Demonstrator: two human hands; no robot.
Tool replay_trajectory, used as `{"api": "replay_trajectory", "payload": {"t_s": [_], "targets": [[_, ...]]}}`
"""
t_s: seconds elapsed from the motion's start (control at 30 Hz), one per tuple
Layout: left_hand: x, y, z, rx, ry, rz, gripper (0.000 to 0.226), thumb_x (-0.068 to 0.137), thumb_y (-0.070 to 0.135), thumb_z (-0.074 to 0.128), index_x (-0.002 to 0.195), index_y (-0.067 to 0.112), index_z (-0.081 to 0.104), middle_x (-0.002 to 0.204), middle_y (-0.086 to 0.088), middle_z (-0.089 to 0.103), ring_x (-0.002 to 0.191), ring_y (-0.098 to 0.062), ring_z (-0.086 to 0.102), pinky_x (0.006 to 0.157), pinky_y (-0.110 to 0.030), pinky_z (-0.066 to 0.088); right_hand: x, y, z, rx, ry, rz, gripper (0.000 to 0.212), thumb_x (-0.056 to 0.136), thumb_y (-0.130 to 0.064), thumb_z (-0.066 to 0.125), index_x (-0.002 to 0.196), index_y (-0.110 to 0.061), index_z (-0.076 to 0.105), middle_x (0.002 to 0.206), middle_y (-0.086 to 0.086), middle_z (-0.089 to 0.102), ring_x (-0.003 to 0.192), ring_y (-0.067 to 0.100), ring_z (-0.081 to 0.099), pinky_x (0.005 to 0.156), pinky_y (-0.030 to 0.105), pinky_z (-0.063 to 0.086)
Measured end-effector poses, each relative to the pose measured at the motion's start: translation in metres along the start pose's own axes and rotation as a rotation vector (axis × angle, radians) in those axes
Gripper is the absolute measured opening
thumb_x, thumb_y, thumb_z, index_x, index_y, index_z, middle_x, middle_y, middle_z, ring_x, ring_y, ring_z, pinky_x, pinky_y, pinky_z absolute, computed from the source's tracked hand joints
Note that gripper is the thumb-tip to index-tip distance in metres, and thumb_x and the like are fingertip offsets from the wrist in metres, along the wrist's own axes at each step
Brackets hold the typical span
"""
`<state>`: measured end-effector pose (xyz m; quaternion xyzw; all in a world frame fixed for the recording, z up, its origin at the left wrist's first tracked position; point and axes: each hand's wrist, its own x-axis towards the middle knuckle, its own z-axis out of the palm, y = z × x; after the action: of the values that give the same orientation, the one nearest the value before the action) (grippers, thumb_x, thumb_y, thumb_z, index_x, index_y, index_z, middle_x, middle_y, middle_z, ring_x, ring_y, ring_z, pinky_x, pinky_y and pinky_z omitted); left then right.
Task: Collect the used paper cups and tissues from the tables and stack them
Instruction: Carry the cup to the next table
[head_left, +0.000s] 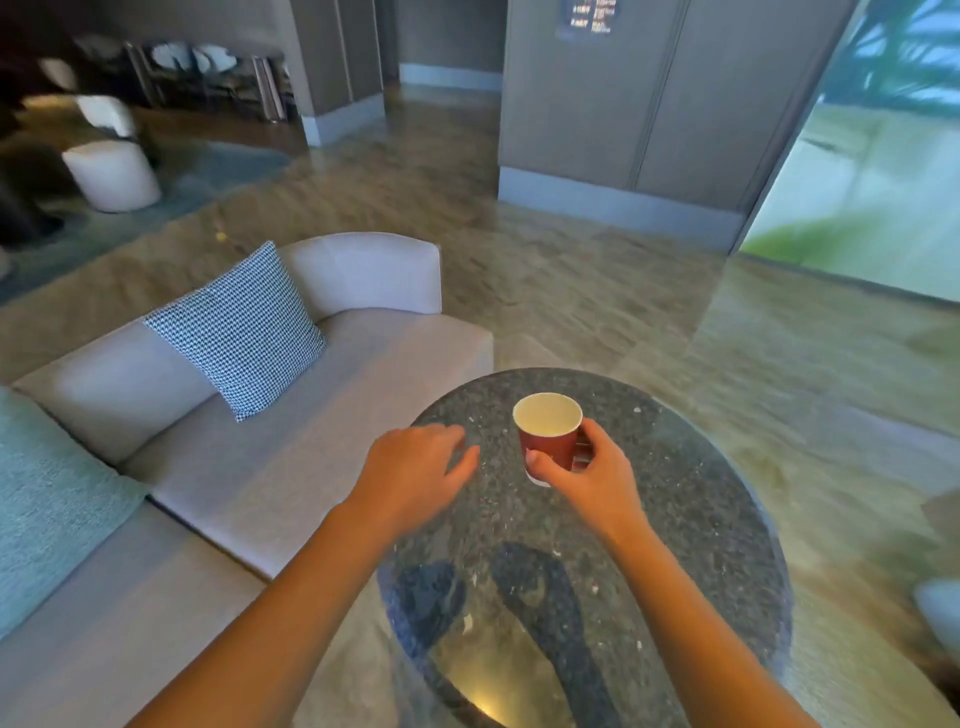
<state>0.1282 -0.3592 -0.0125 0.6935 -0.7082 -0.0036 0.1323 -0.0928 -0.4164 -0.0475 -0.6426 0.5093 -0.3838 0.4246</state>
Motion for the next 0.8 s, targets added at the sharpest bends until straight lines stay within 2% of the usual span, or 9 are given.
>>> {"api": "replay_trajectory", "payload": {"t_s": [0.13,0.3,0.37,0.43,0.5,0.6,0.7,0.8], "targets": [[0.012,-0.004,-0.038,-0.002,0.099,0.025,0.035,0.097,0.053,0.038,0.092,0.027,0.061,0.088,0.008,0.067,0.079,-0.017,0.062,0.067,-0.037,0.051,0.008,-0.039,-0.003,0.017,0.025,-0.066,0.051,0.080,-0.034,0.089,0.124,-0.030,0.063,0.114,-0.012,0.073,0.105,0.010,0.068,0.091,0.035,0.057],[0.011,-0.022,-0.057,0.056,0.106,0.039,0.037,0.098,0.053,0.035,0.100,0.028,0.062,0.098,0.009,0.068,0.087,-0.016,0.063,0.070,-0.033,0.047,0.011,-0.070,0.011,0.030,0.026,-0.127,0.056,0.079,-0.034,0.089,0.128,-0.027,0.063,0.113,-0.015,0.072,0.104,0.003,0.067,0.084,0.021,0.052],[0.005,-0.035,-0.057,0.072,0.114,0.020,0.037,0.098,0.054,0.036,0.102,0.029,0.062,0.098,0.009,0.068,0.087,-0.016,0.063,0.070,-0.031,0.046,0.012,-0.074,0.021,0.020,-0.007,-0.134,0.058,0.079,-0.034,0.089,0.130,-0.029,0.061,0.114,-0.017,0.070,0.105,0.002,0.066,0.085,0.021,0.053],[-0.007,-0.049,-0.054,0.052,0.117,-0.028,0.038,0.098,0.054,0.036,0.104,0.029,0.063,0.097,0.011,0.068,0.086,-0.014,0.063,0.067,-0.028,0.042,0.014,-0.075,0.033,0.011,-0.056,-0.133,0.060,0.080,-0.035,0.089,0.132,-0.029,0.060,0.115,-0.017,0.069,0.106,0.002,0.065,0.088,0.024,0.054],[-0.021,-0.064,-0.052,0.056,0.123,-0.079,0.040,0.098,0.055,0.033,0.102,0.030,0.063,0.096,0.011,0.067,0.085,-0.014,0.064,0.068,-0.029,0.045,0.017,-0.077,0.049,0.009,-0.111,-0.131,0.060,0.079,-0.036,0.089,0.131,-0.031,0.059,0.116,-0.015,0.069,0.106,0.004,0.065,0.088,0.025,0.054],[-0.042,-0.085,-0.053,0.097,0.106,-0.189,0.043,0.097,0.056,0.030,0.104,0.030,0.064,0.097,0.010,0.068,0.085,-0.014,0.064,0.072,-0.029,0.049,0.023,-0.082,0.079,0.010,-0.218,-0.143,0.054,0.080,-0.035,0.087,0.125,-0.035,0.057,0.113,-0.015,0.069,0.104,0.004,0.065,0.083,0.020,0.053],[-0.072,-0.098,-0.055,0.111,0.119,-0.325,0.043,0.098,0.054,0.031,0.106,0.028,0.065,0.100,0.008,0.070,0.086,-0.015,0.065,0.072,-0.028,0.048,0.028,-0.084,0.113,0.026,-0.363,-0.153,0.051,0.081,-0.035,0.087,0.121,-0.036,0.055,0.112,-0.019,0.066,0.104,0.005,0.065,0.090,0.028,0.056],[-0.116,-0.103,-0.059,0.131,0.139,-0.512,0.038,0.099,0.051,0.037,0.107,0.028,0.065,0.101,0.007,0.070,0.087,-0.017,0.065,0.070,-0.028,0.045,0.022,-0.085,0.154,0.034,-0.533,-0.149,0.052,0.078,-0.033,0.087,0.122,-0.032,0.060,0.118,-0.010,0.070,0.109,0.012,0.068,0.094,0.034,0.058]]}}
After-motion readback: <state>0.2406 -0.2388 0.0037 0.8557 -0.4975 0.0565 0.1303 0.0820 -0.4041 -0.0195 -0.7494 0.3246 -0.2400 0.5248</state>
